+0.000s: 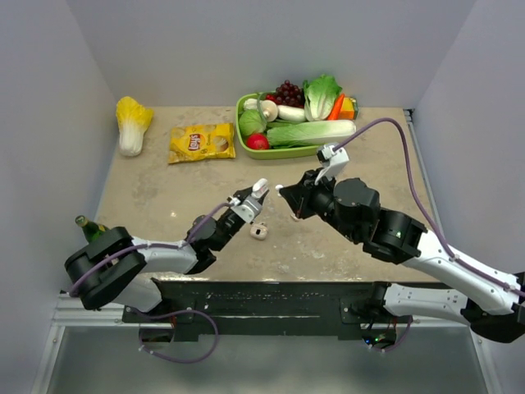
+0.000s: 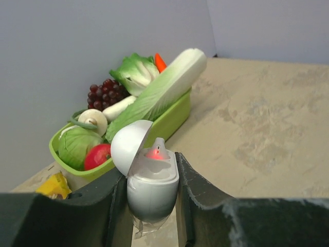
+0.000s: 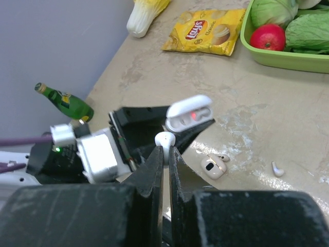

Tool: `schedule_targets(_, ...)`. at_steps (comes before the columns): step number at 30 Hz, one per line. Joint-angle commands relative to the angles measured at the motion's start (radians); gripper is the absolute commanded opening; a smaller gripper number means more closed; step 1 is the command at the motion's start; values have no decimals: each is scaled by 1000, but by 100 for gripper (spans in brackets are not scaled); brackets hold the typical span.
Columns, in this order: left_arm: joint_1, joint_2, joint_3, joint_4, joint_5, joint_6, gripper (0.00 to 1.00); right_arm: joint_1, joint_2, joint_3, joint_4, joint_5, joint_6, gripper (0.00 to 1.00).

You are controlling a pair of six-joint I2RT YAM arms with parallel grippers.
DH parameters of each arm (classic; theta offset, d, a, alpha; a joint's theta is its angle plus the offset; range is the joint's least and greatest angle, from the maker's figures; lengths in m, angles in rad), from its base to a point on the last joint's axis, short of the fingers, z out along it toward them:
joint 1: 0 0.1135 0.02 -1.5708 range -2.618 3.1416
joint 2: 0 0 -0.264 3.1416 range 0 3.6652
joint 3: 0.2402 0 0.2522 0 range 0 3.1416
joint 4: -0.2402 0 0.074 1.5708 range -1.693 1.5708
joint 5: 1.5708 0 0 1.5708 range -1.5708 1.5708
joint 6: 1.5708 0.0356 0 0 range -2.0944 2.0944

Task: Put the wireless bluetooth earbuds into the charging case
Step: Place the earbud in the charging case.

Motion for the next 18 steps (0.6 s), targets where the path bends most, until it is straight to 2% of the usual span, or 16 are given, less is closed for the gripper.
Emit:
schedule_targets(1,-26,38,51,602,3,209,0,-3,55,89,10,24,30,0)
schedule_targets(7,-28,32,80,602,40,195,0,-3,94,154,-23,59,107,0)
schedule_targets(18,-26,-30,77,602,65,138,0,-3,89,98,-49,48,267,0)
